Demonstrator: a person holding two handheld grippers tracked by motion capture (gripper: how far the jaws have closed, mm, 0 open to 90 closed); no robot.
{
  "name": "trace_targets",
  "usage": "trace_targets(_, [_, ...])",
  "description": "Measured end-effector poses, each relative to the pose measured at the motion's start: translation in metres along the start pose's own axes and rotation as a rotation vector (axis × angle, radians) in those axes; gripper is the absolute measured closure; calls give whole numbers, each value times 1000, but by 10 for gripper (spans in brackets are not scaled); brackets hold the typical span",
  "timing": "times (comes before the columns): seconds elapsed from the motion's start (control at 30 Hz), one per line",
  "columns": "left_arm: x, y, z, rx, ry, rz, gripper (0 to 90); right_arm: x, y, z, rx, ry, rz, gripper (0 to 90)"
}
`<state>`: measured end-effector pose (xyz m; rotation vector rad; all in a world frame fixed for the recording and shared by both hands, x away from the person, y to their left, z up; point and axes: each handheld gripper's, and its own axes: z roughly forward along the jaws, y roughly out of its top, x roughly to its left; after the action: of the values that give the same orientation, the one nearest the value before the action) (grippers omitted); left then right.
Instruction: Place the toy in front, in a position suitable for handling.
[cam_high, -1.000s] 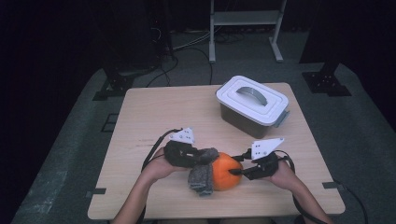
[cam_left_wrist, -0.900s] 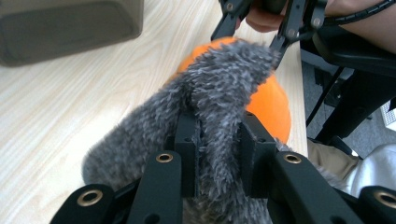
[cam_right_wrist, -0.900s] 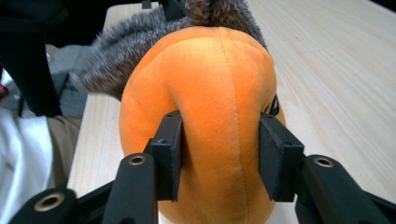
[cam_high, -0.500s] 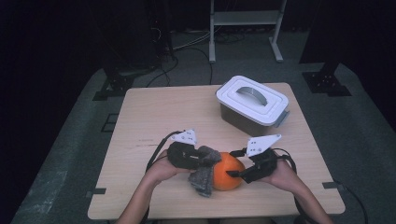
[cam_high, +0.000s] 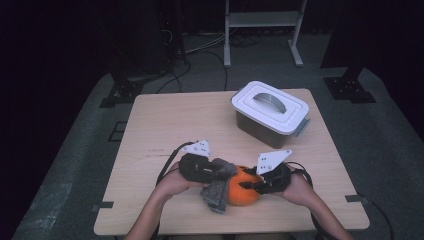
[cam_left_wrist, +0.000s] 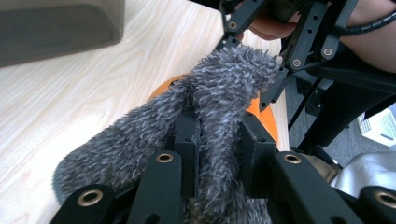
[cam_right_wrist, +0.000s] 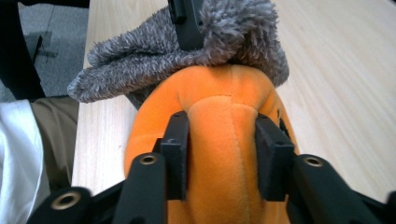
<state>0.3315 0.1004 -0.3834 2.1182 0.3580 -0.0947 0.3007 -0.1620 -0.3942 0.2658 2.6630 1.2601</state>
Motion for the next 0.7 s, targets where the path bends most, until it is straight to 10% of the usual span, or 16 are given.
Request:
trace_targets(0.4, [-4,12,-39,-31,43,33,721,-7,27,23,-121,113,-5,641])
trace_targets(0.7, [8,-6,-25,-29,25,-33,719,-13,10,26,-125,148,-25,618])
